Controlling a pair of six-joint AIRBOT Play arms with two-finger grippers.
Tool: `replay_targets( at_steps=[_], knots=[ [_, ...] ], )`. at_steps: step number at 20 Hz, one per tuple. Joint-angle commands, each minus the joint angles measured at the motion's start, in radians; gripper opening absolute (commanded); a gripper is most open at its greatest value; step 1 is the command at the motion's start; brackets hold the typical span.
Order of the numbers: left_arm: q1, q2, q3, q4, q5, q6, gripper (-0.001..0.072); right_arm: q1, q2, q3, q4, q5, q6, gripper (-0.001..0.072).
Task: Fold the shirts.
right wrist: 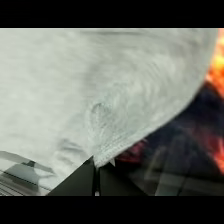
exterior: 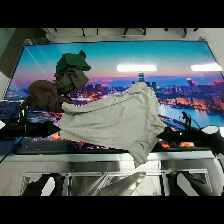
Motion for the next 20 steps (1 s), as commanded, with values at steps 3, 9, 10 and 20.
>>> replay_targets(
  at_steps=[3,9,10,20],
  knots=[
    [0.001,0.123,0.072,0.068,-0.051,-0.053,0.0019,0.0,0.286,0.372,-0.117,0.1,0.166,0.0018],
    [-0.001,0.174,0.468,0.143,-0.133,-0.122,0.0019,0.03,0.337,0.963,-0.3,0.278,0.268,0.0018],
    [-0.002,0.154,0.569,0.148,-0.166,-0.134,0.0019,0.029,0.33,1.052,-0.315,0.304,0.268,0.0018],
    [-0.002,-0.151,1.603,0.148,-0.429,-0.211,0.0019,0.028,0.221,1.724,-0.441,0.414,0.235,0.0018]
  ],
)
